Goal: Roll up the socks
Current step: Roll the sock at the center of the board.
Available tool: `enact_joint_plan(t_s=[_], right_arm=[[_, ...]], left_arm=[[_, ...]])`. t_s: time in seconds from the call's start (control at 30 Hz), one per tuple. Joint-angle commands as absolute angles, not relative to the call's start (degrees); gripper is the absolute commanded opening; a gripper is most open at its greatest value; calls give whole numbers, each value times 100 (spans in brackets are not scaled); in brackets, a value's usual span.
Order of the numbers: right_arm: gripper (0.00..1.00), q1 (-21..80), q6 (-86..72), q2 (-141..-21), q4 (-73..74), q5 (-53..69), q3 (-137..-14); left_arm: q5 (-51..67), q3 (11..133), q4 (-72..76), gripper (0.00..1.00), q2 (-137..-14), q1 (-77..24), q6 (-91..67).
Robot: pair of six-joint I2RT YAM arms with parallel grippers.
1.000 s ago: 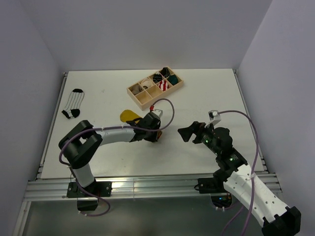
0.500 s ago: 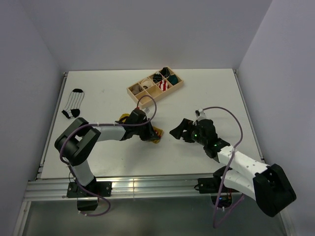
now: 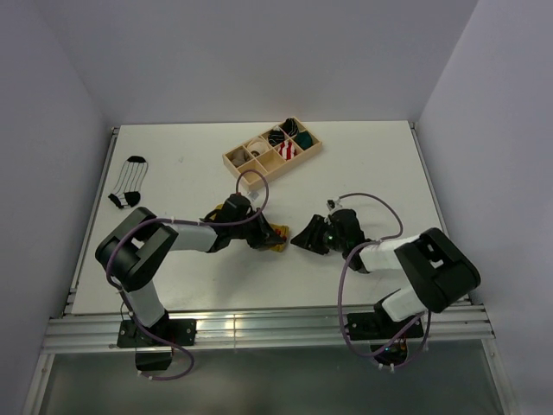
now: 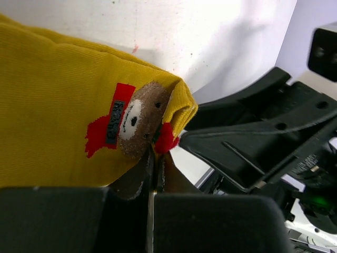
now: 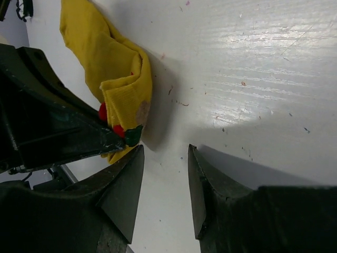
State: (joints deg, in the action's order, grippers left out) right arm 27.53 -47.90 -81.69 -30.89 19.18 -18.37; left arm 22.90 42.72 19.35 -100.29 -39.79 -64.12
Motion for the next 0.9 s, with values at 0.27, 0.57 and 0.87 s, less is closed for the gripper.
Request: enact_joint_plan(t_s=[0.27,0.57,0.87], right_arm=[[42,2786,-5317,-9448,-4974,2469,-1995],[42,2760,-5344,-9844,-4949,2479,-2214],[41,2751,-5300,-10019,-4790,2540,-2417]], left_arm=[[2522,4105,2329,0,-10283,-3859,-6662],[2716,4034,2531,0,-10336,-3841,-6750],[2953,4008,2812,0,-10433,-3832,-6820]])
